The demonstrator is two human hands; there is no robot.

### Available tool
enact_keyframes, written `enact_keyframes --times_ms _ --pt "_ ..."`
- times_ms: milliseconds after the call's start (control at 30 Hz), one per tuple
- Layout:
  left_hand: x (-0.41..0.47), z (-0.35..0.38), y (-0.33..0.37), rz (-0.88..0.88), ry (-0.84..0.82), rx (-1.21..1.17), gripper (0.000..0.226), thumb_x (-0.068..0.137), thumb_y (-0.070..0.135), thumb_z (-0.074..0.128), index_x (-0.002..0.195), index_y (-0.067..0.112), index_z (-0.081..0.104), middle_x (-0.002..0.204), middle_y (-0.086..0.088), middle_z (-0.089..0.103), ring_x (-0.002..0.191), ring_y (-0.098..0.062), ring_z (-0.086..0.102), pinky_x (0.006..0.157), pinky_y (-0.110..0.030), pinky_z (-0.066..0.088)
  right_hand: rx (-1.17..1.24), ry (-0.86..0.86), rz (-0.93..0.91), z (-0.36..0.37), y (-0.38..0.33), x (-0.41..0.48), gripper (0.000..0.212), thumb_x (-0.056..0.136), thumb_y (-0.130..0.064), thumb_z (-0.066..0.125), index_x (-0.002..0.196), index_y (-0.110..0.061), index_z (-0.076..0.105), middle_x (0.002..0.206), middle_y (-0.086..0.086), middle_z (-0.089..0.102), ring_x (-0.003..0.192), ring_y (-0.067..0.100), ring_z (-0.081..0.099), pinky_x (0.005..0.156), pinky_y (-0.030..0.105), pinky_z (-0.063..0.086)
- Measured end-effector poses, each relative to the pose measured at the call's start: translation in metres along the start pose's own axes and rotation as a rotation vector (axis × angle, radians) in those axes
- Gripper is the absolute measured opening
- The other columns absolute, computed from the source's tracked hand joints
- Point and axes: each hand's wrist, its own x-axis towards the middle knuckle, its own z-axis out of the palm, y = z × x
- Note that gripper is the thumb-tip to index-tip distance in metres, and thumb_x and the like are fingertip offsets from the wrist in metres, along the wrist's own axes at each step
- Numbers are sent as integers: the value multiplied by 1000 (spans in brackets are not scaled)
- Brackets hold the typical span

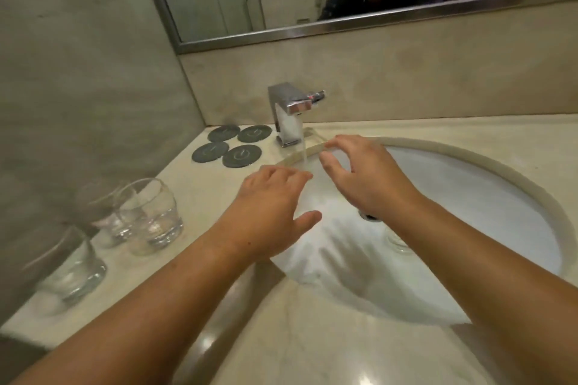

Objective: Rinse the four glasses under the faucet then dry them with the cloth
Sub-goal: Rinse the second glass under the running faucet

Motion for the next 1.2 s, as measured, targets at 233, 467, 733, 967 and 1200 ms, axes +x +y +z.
enact_keyframes --times_ms 233,467,733,967,1200 --pt "-60 -39 -62 -154 82 50 71 102 62 52 163 32 32 167 7 36 156 -20 22 125 -40 15 -127 -190 -129 30 -84 -25 50 110 -43 47 158 -28 45 170 -5 35 158 14 25 127 37 16" --pt "-91 -65 -128 -347 -19 156 84 94 70 59 162 28 33 167 0 37 154 -28 25 125 -43 14 -238 -262 -274 63 -141 -40 60 107 -47 50 162 -27 37 175 1 25 161 19 16 129 42 15" --pt "-94 -63 -152 -388 -56 138 83 92 69 63 157 25 38 158 -4 48 152 -30 31 128 -47 10 -284 -282 -324 81 -158 -49 60 106 -47 49 162 -27 36 174 2 24 161 20 17 130 44 14" --pt "-89 -60 -148 -359 70 44 88 80 63 75 154 28 43 138 3 58 137 -28 44 128 -44 10 -235 -265 -281 79 -141 -48 60 106 -47 52 162 -31 37 175 -1 22 162 18 14 128 35 11" --pt "-66 -53 -118 -190 346 -192 90 78 53 84 157 34 45 139 10 57 128 -20 50 111 -39 41 82 -118 -63 71 -98 -26 51 99 -37 68 148 -26 57 155 -3 53 146 17 44 116 27 32"
